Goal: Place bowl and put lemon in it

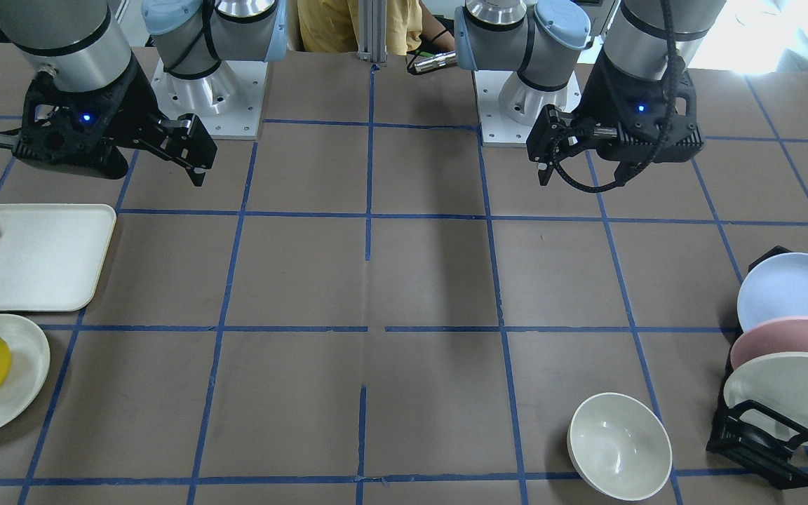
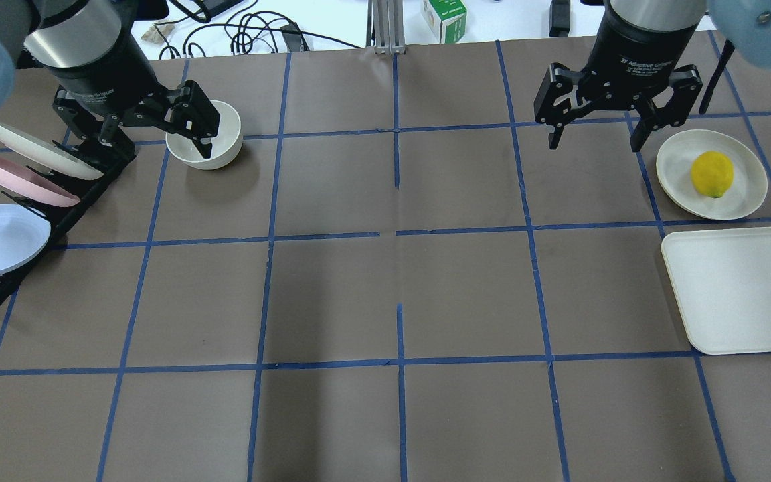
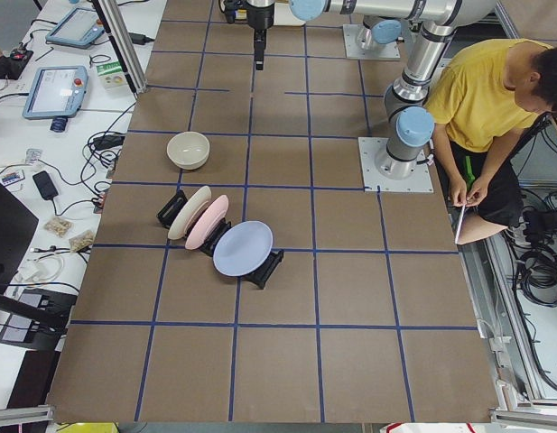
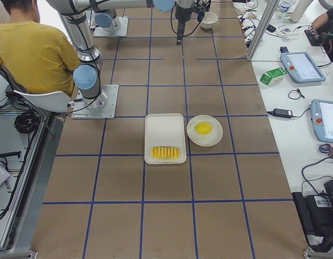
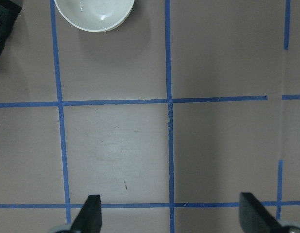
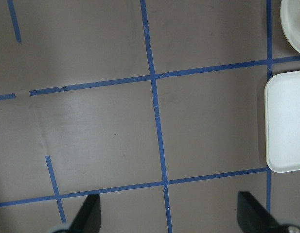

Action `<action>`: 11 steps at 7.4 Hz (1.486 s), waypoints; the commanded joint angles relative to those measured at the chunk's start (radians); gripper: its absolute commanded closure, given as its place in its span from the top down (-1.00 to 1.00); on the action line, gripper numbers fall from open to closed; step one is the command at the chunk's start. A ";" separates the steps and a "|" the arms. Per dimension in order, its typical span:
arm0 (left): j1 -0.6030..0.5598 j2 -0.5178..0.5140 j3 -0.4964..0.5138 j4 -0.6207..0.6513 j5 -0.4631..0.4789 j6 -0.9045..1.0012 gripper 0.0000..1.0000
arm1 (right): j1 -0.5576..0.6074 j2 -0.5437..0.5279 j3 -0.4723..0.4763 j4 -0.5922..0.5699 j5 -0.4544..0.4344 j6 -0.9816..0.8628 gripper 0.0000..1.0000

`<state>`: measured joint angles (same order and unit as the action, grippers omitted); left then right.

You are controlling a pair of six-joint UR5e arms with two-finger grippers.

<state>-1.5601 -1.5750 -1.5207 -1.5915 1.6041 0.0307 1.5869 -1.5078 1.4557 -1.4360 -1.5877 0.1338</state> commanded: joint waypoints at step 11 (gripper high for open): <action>0.294 -0.656 0.242 0.396 -0.082 0.235 1.00 | -0.259 0.145 0.009 -0.104 -0.052 -0.265 1.00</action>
<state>-1.2842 -2.1309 -1.3428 -1.2325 1.5230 0.2384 1.4533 -1.3967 1.4623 -1.5205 -1.6338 0.0222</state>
